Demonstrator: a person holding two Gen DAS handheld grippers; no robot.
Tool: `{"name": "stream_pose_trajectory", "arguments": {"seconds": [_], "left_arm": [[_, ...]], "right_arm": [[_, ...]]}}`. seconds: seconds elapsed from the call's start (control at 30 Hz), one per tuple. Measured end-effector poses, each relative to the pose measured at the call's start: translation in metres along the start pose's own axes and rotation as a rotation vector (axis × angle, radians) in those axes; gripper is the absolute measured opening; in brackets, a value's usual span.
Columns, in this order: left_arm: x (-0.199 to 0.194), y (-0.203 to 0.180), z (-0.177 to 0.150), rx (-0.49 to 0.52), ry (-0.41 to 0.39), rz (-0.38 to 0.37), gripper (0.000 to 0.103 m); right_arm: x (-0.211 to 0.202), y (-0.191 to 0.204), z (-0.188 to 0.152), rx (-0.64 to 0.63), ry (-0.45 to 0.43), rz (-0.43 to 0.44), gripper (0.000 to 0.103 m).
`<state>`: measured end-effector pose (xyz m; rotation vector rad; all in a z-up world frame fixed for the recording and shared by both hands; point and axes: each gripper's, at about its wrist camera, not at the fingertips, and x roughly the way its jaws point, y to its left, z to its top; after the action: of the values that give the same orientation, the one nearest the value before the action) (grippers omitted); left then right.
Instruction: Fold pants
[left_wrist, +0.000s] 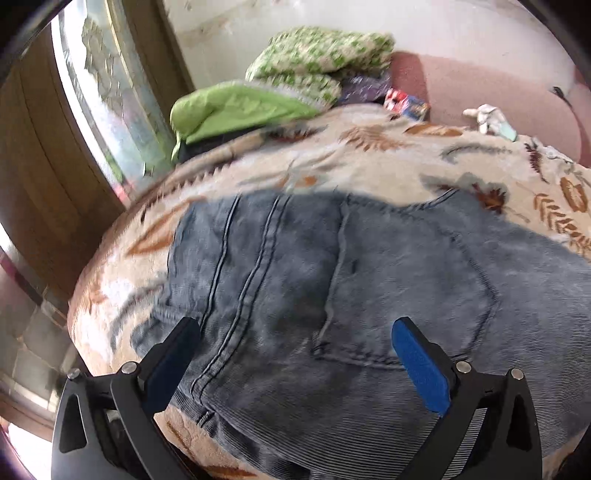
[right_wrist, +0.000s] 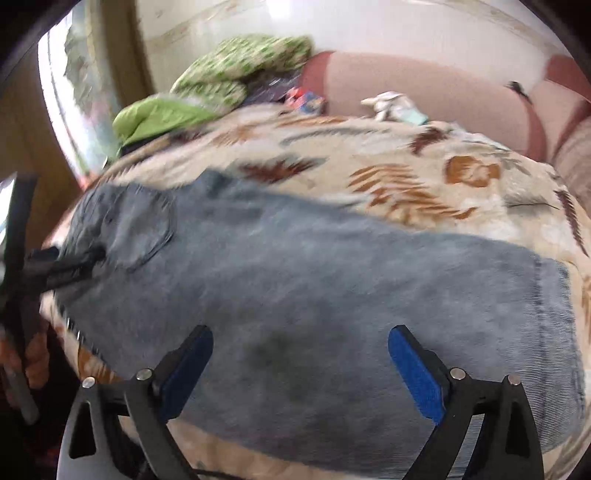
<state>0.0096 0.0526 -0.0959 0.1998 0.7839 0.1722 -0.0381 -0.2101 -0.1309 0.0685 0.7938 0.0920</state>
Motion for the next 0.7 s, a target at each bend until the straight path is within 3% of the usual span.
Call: {"name": "stream_pose_trajectory", "arguments": {"seconds": [0.07,0.17,0.3,0.4,0.57,0.7], "left_arm": [[-0.017,-0.019,0.006,0.058,-0.069,-0.015,0.103],[-0.03,-0.055,0.012,0.151,-0.108,-0.076,0.103],[-0.024,-0.098,0.012,0.246,-0.064,-0.154,0.103],[-0.01,-0.115,0.002,0.307,-0.007,-0.157,0.103],[-0.007,-0.108,-0.005,0.282,0.009,-0.186,0.103],[-0.015,-0.097,-0.002,0.23,-0.038,-0.223,0.103]], "right_arm": [[-0.001,-0.023,0.006,0.092,-0.004,-0.012,0.097],[0.0,-0.05,0.007,0.216,0.0,-0.028,0.097],[0.0,-0.07,0.012,0.27,-0.008,-0.106,0.097],[0.01,-0.089,0.01,0.324,0.05,-0.137,0.097],[0.005,-0.092,0.01,0.321,0.026,-0.185,0.097],[-0.017,-0.1,0.011,0.383,-0.091,-0.159,0.097]]}}
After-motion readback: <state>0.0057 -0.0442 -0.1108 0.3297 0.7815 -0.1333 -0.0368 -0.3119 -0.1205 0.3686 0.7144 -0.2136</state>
